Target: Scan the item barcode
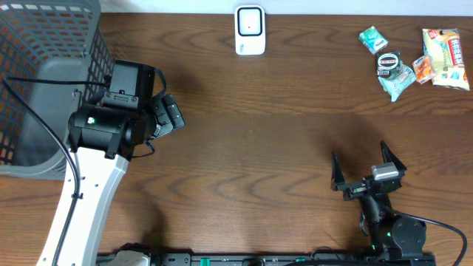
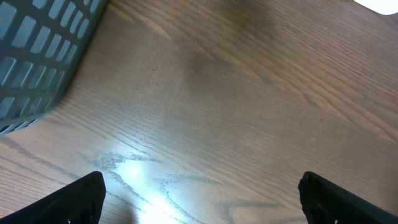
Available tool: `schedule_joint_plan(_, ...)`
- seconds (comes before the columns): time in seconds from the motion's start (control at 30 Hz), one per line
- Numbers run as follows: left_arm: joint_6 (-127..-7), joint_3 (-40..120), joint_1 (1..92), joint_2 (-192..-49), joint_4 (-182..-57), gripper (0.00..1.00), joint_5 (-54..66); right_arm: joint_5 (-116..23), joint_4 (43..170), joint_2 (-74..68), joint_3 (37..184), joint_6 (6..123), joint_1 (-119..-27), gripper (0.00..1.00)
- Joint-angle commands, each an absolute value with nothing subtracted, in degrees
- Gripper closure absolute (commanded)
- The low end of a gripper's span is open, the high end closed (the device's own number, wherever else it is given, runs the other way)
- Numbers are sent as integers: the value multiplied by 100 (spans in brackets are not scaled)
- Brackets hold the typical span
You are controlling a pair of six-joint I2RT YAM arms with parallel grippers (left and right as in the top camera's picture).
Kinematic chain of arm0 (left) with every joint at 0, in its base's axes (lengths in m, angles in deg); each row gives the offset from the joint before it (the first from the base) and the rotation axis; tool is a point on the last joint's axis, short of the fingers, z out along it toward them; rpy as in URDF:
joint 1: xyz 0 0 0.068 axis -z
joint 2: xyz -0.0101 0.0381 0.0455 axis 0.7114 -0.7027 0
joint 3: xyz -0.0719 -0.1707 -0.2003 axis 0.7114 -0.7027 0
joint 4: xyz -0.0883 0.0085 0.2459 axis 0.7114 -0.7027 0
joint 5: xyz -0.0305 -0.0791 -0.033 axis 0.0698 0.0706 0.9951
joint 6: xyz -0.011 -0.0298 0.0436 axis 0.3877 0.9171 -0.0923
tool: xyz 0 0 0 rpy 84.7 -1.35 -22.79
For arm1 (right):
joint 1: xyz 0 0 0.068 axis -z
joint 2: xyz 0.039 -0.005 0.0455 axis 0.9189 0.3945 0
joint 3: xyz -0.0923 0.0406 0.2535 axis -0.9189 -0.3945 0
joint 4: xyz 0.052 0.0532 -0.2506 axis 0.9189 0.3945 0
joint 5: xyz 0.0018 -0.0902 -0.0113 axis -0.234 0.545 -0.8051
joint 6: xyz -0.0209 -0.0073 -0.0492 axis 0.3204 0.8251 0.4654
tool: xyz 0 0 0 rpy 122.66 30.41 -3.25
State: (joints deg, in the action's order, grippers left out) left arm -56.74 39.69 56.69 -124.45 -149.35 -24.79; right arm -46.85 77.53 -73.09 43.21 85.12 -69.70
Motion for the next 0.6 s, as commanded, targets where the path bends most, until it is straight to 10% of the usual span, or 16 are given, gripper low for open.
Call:
schedule_joint_plan(0.0,-5667,3988,5644,-12425,-14953,2,-2534,-4470,7429,-7349,4036,8154,-7018,1)
schedule_joint_plan(0.57,-5667,3988,5644,-12425,-14950,3,-2534,-3963,7840,-7349,3674,7841,-6988,1)
